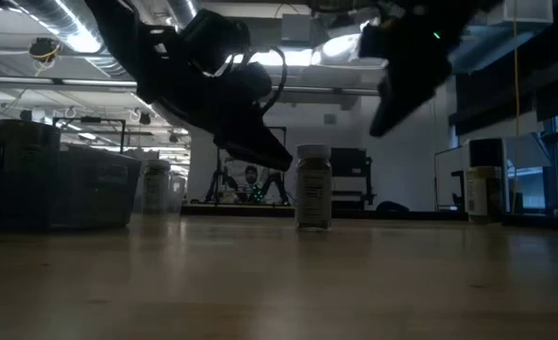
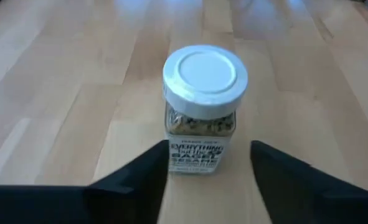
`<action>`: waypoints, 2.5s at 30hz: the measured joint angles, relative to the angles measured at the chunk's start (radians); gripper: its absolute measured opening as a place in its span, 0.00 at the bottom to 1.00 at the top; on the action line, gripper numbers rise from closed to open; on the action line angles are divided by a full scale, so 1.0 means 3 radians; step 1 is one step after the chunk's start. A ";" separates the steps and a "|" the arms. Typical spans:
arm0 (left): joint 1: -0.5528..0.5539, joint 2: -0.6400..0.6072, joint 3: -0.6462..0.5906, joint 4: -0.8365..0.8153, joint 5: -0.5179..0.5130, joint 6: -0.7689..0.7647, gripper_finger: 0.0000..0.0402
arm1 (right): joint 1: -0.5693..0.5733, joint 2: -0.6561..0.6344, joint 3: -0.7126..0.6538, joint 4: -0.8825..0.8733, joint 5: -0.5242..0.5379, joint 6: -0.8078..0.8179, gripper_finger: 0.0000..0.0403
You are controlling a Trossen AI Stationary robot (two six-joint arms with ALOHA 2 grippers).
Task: Sort spices by type
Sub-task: Put the top white spice bottle into the transparent bin
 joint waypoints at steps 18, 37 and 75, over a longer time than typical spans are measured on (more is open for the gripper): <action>0.0038 0.0159 0.0573 -0.0257 -0.0002 0.0089 0.78 | 0.0000 -0.0387 -0.1711 0.2030 0.0141 0.0518 0.85; 0.0020 0.0374 0.0572 -0.0155 -0.0005 0.0314 0.55 | 0.0000 -0.0385 -0.1805 0.2266 0.0237 0.0428 0.85; 0.0139 -0.1417 0.0467 -0.2160 -0.2222 0.0206 0.47 | 0.0000 -0.0384 -0.1805 0.2310 0.0317 0.0358 0.85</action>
